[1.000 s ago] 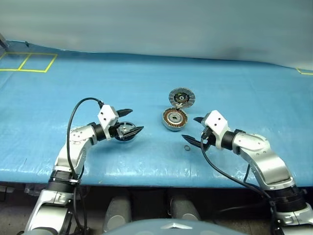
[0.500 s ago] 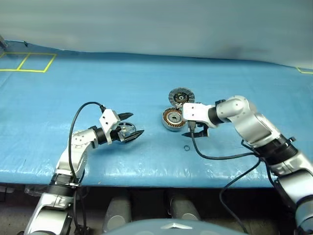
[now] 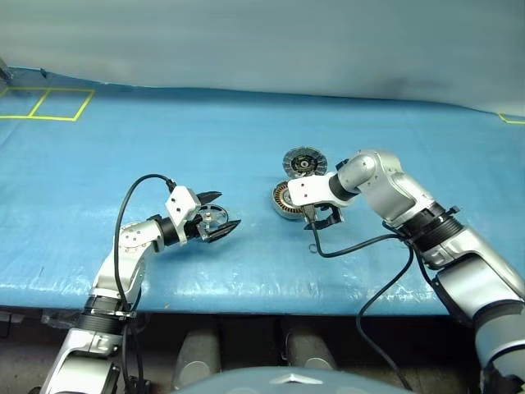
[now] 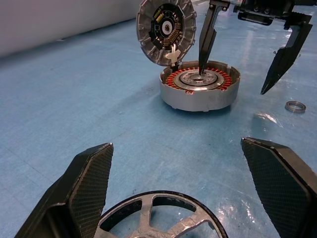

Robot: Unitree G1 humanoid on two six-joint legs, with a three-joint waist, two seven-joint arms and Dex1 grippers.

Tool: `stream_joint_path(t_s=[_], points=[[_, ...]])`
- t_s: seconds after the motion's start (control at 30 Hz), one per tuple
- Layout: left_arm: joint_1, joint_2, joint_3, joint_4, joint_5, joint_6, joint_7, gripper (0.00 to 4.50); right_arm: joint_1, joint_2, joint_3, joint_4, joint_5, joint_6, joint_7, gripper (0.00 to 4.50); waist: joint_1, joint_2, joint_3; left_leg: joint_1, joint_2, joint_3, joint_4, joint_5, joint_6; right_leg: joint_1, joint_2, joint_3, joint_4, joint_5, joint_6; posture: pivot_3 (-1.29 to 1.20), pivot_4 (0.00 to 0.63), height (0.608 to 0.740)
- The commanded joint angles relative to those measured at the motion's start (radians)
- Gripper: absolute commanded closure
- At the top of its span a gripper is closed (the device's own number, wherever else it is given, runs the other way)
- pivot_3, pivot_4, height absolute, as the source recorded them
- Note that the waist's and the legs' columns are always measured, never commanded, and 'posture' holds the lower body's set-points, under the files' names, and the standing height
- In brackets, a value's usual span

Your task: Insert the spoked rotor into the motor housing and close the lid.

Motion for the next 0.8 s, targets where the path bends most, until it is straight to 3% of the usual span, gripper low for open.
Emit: stream_joint_path(t_s=[0.03, 0.3, 0.4, 0.53, 0.7, 0.8], points=[[0.009, 0.001, 0.014, -0.048, -0.005, -0.015, 0.005, 0.00, -0.035, 0.018, -0.013, 0.037, -0.021, -0.030, 0.009, 0.04, 0.000, 0.000, 0.000, 0.000, 0.000, 0.000, 0.000, 0.000, 0.000, 0.000, 0.000, 0.000, 0.000, 0.000, 0.000, 0.00, 0.150, 0.740], [0.032, 0.006, 0.016, -0.061, -0.005, -0.013, 0.013, 0.00, -0.073, 0.079, -0.022, 0.139, -0.042, -0.057, 0.013, 0.04, 0.000, 0.000, 0.000, 0.000, 0.000, 0.000, 0.000, 0.000, 0.000, 0.000, 0.000, 0.000, 0.000, 0.000, 0.000, 0.00, 0.150, 0.740], [0.035, 0.008, 0.016, -0.066, -0.005, -0.011, 0.015, 0.00, -0.084, 0.102, -0.024, 0.176, -0.043, -0.059, 0.012, 0.66, -0.001, 0.000, 0.000, 0.001, 0.000, 0.000, 0.000, 0.000, 0.000, 0.001, 0.000, 0.000, 0.000, 0.000, 0.000, 0.00, 0.150, 0.740], [0.043, 0.012, 0.018, -0.076, -0.005, -0.006, 0.016, 0.00, -0.080, 0.118, -0.027, 0.186, -0.050, -0.068, 0.001, 1.92, 0.000, 0.000, 0.000, 0.001, 0.000, 0.000, 0.000, 0.000, 0.000, 0.001, 0.000, 0.000, 0.001, 0.000, 0.000, 0.00, 0.150, 0.740], [0.048, 0.019, 0.019, -0.083, -0.006, -0.002, 0.018, 0.00, -0.062, 0.125, -0.036, 0.163, -0.050, -0.058, 0.006, 1.92, -0.003, 0.000, 0.000, 0.001, 0.000, 0.000, 0.000, 0.000, 0.000, 0.001, 0.000, 0.000, 0.001, 0.000, 0.000, 0.00, 0.150, 0.740], [0.050, 0.024, 0.022, -0.086, -0.008, 0.000, 0.018, 0.00, -0.043, 0.124, -0.042, 0.123, -0.050, -0.053, 0.000, 2.26, -0.003, 0.000, 0.000, 0.001, 0.000, 0.000, 0.000, 0.000, 0.000, 0.001, 0.000, 0.000, 0.001, 0.000, 0.000, 0.00, 0.150, 0.740]])
